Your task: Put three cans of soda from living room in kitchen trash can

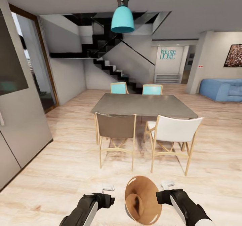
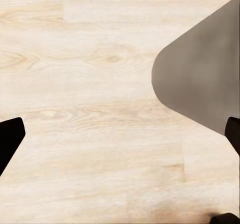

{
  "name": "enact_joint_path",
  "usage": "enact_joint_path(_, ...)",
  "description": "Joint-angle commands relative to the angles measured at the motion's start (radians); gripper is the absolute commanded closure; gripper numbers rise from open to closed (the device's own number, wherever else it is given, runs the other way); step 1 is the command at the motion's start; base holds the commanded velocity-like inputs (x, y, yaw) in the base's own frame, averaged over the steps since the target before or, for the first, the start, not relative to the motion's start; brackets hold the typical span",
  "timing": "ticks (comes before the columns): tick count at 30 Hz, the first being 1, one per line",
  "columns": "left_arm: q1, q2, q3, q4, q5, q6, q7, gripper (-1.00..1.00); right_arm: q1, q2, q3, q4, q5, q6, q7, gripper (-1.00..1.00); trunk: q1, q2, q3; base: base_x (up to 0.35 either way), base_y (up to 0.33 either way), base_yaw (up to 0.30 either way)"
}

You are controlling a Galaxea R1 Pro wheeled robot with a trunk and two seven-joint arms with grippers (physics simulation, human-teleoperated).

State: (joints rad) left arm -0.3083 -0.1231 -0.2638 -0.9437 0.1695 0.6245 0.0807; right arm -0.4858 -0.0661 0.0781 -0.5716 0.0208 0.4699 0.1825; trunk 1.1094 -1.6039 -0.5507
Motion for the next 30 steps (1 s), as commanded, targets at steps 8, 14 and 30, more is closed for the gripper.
enact_joint_path(8, 0.0, 0.0, 0.0, 0.0, -0.001, -0.004, 0.0, -1.0, 0.0, 0.0, -0.003, -0.001, -0.013, 0.001, 0.006, 1.0, 0.0, 0.0, 0.0, 0.0, -0.3, -0.286)
enact_joint_path(14, 0.0, 0.0, 0.0, 0.0, -0.001, -0.005, 0.001, -1.0, 0.0, -0.001, -0.003, -0.001, -0.013, 0.002, 0.006, 1.0, 0.0, 0.0, 0.0, 0.0, -0.3, -0.233)
enact_joint_path(30, 0.0, 0.0, 0.0, 0.0, -0.001, -0.005, 0.001, -1.0, 0.0, 0.0, -0.001, 0.0, -0.015, 0.004, 0.007, 1.0, 0.0, 0.0, 0.0, 0.003, -0.295, -0.275)
